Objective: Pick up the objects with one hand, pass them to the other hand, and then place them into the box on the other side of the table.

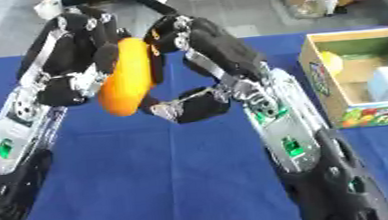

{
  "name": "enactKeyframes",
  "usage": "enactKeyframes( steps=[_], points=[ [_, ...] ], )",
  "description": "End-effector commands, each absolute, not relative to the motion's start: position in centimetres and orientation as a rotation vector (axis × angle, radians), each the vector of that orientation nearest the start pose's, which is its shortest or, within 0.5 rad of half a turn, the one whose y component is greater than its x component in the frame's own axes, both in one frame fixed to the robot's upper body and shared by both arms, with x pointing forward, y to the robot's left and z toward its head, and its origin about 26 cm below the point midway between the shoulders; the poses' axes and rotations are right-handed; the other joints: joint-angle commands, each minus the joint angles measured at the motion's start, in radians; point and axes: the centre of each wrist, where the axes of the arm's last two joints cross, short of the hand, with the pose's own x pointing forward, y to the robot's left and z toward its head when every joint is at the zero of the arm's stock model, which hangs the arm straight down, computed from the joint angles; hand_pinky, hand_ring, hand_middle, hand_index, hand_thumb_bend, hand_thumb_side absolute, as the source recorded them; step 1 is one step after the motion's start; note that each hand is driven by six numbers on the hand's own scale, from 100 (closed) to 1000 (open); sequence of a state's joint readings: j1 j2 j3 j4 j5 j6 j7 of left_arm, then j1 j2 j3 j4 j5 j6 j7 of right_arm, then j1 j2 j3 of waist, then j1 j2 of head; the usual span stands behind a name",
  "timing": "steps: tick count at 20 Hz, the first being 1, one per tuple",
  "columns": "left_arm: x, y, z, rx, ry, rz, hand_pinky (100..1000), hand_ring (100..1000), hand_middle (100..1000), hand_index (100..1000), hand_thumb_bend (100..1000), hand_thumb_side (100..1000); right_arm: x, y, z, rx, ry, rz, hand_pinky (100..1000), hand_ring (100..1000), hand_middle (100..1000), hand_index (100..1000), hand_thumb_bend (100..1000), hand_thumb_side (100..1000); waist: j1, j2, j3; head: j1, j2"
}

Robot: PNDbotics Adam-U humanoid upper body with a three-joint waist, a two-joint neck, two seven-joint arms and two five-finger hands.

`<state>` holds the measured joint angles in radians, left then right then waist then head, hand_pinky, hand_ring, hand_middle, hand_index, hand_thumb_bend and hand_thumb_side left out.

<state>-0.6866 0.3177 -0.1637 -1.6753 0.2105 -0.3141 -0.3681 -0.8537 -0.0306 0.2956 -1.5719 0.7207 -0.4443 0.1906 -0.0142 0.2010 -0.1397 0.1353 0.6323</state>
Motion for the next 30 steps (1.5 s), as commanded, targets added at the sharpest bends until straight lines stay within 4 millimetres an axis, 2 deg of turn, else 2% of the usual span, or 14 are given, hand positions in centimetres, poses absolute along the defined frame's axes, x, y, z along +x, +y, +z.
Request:
enactKeyframes(
  steps=[1, 5, 12, 15, 19, 23, 24, 26, 29, 30],
  points=[
    [37.0, 18.8, 25.2, 0.580, 3.301, 1.239, 719, 420, 473, 506, 186, 326, 36.3, -6.2, 26.5, 0.325, 2.873, -1.418, 791, 687, 816, 948, 488, 286, -0.010, -0.040, 0.002, -0.001, 0.003],
    [37.0, 18.8, 25.3, 0.589, 3.301, 1.227, 720, 422, 474, 507, 184, 325, 36.2, -6.0, 26.4, 0.344, 2.933, -1.338, 743, 652, 772, 910, 472, 277, -0.010, -0.040, 0.004, -0.002, 0.002],
    [36.8, 18.5, 25.5, 0.604, 3.292, 1.215, 720, 423, 475, 508, 181, 323, 36.2, -5.3, 26.1, 0.389, 3.098, -1.102, 588, 536, 531, 697, 280, 128, -0.011, -0.041, 0.006, -0.006, 0.000],
    [36.8, 18.4, 25.6, 0.612, 3.287, 1.214, 720, 423, 473, 509, 179, 323, 36.1, -4.9, 26.0, 0.413, 3.152, -1.016, 567, 517, 487, 652, 242, 100, -0.011, -0.041, 0.007, -0.008, -0.001],
    [36.8, 18.2, 25.6, 0.623, 3.285, 1.210, 720, 424, 473, 509, 177, 322, 36.0, -4.7, 26.0, 0.446, 3.171, -0.970, 582, 532, 524, 694, 302, 137, -0.012, -0.042, 0.008, -0.011, -0.001],
    [36.8, 18.2, 25.5, 0.629, 3.286, 1.210, 721, 423, 473, 508, 176, 323, 35.9, -5.4, 26.2, 0.457, 3.162, -0.973, 606, 556, 604, 842, 373, 186, -0.013, -0.041, 0.008, -0.011, -0.001],
    [36.8, 18.2, 25.5, 0.630, 3.286, 1.211, 721, 423, 473, 508, 174, 323, 35.8, -5.4, 26.3, 0.457, 3.158, -0.977, 624, 573, 657, 913, 398, 203, -0.013, -0.041, 0.007, -0.011, -0.001],
    [36.8, 18.2, 25.5, 0.632, 3.287, 1.214, 721, 424, 473, 508, 172, 324, 35.8, -5.5, 26.3, 0.455, 3.155, -0.983, 651, 594, 713, 962, 405, 208, -0.013, -0.042, 0.007, -0.011, -0.002],
    [36.8, 18.1, 25.4, 0.639, 3.288, 1.212, 721, 425, 473, 508, 171, 323, 35.8, -5.6, 26.4, 0.458, 3.160, -0.974, 649, 590, 696, 933, 375, 187, -0.013, -0.042, 0.007, -0.011, -0.002],
    [36.8, 18.1, 25.5, 0.641, 3.287, 1.210, 721, 425, 473, 509, 171, 323, 35.8, -5.6, 26.4, 0.458, 3.163, -0.968, 647, 585, 667, 874, 341, 161, -0.014, -0.042, 0.008, -0.011, -0.001]
  ],
)
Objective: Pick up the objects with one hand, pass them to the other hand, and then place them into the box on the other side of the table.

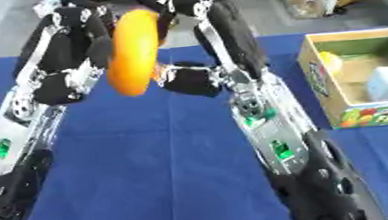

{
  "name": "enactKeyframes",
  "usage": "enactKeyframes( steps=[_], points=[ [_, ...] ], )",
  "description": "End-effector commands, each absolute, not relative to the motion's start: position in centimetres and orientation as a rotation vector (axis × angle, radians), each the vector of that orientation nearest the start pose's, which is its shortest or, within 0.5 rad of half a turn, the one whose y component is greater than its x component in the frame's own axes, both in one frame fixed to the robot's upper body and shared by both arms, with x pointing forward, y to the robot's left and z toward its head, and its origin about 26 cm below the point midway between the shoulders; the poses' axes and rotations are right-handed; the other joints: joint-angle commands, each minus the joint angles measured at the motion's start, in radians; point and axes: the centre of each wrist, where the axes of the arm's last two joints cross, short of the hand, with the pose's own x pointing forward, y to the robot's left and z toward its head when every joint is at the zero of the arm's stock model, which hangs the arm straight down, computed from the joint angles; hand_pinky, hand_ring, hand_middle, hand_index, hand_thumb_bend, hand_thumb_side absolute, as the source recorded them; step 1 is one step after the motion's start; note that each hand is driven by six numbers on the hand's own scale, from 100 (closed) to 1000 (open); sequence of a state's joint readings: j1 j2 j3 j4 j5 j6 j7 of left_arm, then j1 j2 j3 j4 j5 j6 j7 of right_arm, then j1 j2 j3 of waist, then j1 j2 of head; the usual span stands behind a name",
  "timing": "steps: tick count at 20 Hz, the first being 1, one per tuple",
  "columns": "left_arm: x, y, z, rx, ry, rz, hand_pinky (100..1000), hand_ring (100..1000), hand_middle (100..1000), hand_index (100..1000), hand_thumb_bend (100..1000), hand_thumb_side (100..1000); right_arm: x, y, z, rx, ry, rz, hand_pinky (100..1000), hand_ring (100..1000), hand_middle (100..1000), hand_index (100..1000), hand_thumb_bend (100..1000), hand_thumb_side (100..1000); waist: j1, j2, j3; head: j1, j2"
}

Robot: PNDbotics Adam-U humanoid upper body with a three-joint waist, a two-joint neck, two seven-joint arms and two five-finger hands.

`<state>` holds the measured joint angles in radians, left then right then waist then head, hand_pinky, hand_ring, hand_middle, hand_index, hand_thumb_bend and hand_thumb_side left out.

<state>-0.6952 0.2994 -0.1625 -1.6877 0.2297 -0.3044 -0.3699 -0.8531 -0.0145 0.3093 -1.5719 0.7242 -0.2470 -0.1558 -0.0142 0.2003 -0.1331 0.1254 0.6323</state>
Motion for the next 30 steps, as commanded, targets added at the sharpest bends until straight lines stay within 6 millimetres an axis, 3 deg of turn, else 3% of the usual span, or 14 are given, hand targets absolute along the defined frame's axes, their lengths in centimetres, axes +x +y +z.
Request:
enactKeyframes(
  steps=[1, 2, 7, 11, 16, 30],
  points=[
    [36.7, 18.0, 25.5, 0.642, 3.287, 1.209, 721, 425, 473, 509, 171, 323, 35.8, -5.6, 26.4, 0.458, 3.167, -0.963, 645, 583, 656, 841, 306, 142, -0.014, -0.041, 0.001, -0.001, -0.001],
    [36.7, 18.0, 25.5, 0.644, 3.286, 1.208, 721, 425, 473, 509, 171, 323, 35.8, -5.6, 26.4, 0.457, 3.172, -0.958, 644, 580, 641, 761, 261, 115, -0.014, -0.041, 0.001, -0.001, -0.001],
    [36.7, 18.0, 25.5, 0.650, 3.288, 1.204, 722, 425, 473, 509, 168, 324, 35.9, -5.6, 26.3, 0.435, 3.215, -0.926, 636, 557, 544, 564, 106, 100, -0.014, -0.041, 0.002, 0.003, 0.000],
    [36.7, 18.0, 25.5, 0.653, 3.290, 1.203, 722, 425, 473, 509, 165, 325, 36.0, -5.6, 26.2, 0.403, 3.263, -0.877, 615, 525, 443, 472, 100, 100, -0.015, -0.041, 0.001, 0.003, -0.001],
    [36.8, 18.0, 25.3, 0.649, 3.301, 1.199, 723, 424, 473, 508, 166, 326, 35.9, -5.7, 26.3, 0.394, 3.283, -0.843, 597, 494, 375, 437, 100, 100, -0.016, -0.041, 0.000, 0.001, -0.001],
    [37.3, 18.8, 24.3, 0.623, 3.394, 1.165, 728, 425, 474, 515, 158, 350, 35.8, -6.7, 27.2, 0.410, 3.273, -0.776, 579, 473, 340, 407, 100, 100, -0.020, -0.043, 0.000, -0.007, 0.000]
  ],
)
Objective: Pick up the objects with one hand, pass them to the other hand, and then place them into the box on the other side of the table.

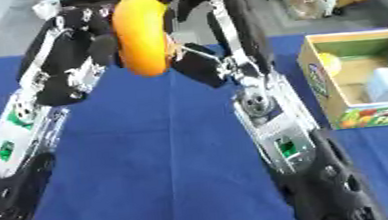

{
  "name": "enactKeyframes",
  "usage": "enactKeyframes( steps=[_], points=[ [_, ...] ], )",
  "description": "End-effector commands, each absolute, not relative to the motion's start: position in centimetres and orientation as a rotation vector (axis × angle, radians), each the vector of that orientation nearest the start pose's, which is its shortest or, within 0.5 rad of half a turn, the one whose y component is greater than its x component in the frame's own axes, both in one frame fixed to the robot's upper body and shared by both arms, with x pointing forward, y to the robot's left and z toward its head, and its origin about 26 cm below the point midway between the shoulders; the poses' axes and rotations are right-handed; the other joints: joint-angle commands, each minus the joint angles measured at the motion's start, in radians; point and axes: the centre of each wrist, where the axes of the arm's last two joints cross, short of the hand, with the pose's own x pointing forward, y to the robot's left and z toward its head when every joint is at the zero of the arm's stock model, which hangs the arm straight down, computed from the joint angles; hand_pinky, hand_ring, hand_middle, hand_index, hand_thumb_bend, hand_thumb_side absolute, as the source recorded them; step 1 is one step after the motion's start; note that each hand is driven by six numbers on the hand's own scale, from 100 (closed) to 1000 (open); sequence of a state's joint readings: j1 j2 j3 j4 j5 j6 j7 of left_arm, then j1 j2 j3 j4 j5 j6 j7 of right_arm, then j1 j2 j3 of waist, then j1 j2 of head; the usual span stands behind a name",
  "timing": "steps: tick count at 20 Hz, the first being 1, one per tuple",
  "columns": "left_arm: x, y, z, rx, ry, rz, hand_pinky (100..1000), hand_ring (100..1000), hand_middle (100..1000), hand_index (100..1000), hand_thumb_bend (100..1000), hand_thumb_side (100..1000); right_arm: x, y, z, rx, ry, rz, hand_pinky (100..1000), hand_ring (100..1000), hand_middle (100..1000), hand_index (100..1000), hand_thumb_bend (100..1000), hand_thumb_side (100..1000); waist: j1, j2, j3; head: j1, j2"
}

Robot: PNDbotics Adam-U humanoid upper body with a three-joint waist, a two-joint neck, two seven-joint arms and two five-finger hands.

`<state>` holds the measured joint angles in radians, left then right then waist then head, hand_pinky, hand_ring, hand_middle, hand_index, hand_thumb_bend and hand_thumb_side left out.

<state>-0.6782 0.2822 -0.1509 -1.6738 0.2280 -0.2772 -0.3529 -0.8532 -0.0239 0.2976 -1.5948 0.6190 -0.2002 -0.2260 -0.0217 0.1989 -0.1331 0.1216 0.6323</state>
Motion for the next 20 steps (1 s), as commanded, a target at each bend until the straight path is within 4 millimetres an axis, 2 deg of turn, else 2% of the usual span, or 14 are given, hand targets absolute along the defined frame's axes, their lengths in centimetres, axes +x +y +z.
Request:
enactKeyframes(
  steps=[1, 13, 20],
  points=[
    [37.4, 18.9, 24.2, -0.450, -2.459, -0.840, 729, 427, 475, 517, 157, 353, 35.8, -6.8, 27.3, 0.414, 3.270, -0.772, 579, 474, 340, 406, 100, 100, -0.013, -0.042, -0.001, -0.004, 0.000],
    [37.5, 19.4, 23.8, -0.436, -2.437, -0.781, 740, 443, 490, 536, 155, 372, 35.8, -8.5, 28.5, 0.508, 3.251, -0.675, 585, 477, 341, 401, 100, 100, -0.014, -0.042, -0.001, -0.007, -0.003],
    [37.7, 19.7, 23.5, -0.411, -2.430, -0.764, 742, 446, 493, 538, 151, 374, 35.9, -10.3, 29.4, 0.638, 3.246, -0.556, 588, 479, 341, 398, 100, 100, -0.014, -0.043, -0.002, -0.007, -0.004]
  ],
)
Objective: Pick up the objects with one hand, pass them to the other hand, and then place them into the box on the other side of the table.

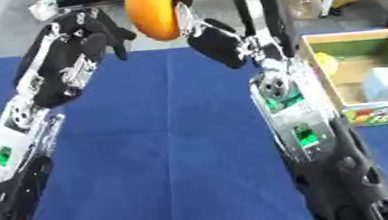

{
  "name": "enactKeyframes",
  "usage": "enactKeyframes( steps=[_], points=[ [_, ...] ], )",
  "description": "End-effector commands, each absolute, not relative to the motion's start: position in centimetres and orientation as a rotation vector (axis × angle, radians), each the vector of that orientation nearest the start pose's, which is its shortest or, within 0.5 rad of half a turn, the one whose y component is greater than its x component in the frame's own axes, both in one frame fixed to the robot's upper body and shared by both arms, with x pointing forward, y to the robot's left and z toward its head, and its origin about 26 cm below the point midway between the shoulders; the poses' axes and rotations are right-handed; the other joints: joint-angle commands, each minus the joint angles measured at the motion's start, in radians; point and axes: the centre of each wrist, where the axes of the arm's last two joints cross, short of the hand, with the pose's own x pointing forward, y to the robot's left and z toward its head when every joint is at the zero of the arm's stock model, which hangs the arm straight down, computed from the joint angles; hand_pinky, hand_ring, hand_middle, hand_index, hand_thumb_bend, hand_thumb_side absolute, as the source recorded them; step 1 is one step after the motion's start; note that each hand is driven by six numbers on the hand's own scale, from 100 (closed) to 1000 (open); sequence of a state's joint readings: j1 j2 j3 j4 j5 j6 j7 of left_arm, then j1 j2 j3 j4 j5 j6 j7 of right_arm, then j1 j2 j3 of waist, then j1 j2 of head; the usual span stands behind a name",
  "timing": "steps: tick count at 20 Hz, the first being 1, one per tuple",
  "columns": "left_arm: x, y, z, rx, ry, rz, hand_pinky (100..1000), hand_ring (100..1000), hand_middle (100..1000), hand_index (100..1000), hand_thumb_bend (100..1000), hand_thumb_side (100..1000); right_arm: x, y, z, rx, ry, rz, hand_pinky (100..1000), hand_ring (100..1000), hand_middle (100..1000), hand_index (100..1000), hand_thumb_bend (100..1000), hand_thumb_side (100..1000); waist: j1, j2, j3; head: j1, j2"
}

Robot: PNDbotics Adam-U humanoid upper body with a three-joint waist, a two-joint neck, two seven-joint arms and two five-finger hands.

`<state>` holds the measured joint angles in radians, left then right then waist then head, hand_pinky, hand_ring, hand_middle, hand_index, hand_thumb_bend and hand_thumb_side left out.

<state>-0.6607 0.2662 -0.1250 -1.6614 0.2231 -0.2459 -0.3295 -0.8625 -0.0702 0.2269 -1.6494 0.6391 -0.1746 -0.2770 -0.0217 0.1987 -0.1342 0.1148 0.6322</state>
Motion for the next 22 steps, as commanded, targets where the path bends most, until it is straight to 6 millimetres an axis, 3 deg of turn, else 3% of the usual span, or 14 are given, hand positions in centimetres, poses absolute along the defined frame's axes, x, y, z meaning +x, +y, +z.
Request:
enactKeyframes(
  steps=[1, 7, 22],
  points=[
    [37.7, 19.7, 23.5, -0.410, -2.429, -0.763, 742, 446, 493, 538, 149, 374, 35.9, -10.6, 29.5, 0.660, 3.244, -0.539, 589, 479, 342, 397, 100, 100, -0.014, -0.043, -0.001, 0.000, -0.004],
    [37.7, 20.1, 23.3, -0.392, -2.424, -0.752, 743, 446, 493, 538, 145, 374, 36.5, -13.0, 30.2, 0.837, 3.230, -0.432, 589, 480, 342, 396, 100, 100, -0.013, -0.044, -0.001, 0.001, -0.003],
    [36.7, 23.2, 23.1, -0.273, -2.454, -0.633, 740, 449, 494, 540, 150, 365, 40.2, -24.4, 29.5, 1.693, 3.157, 0.078, 564, 470, 339, 405, 100, 100, -0.007, -0.049, 0.007, -0.009, 0.018]
  ],
)
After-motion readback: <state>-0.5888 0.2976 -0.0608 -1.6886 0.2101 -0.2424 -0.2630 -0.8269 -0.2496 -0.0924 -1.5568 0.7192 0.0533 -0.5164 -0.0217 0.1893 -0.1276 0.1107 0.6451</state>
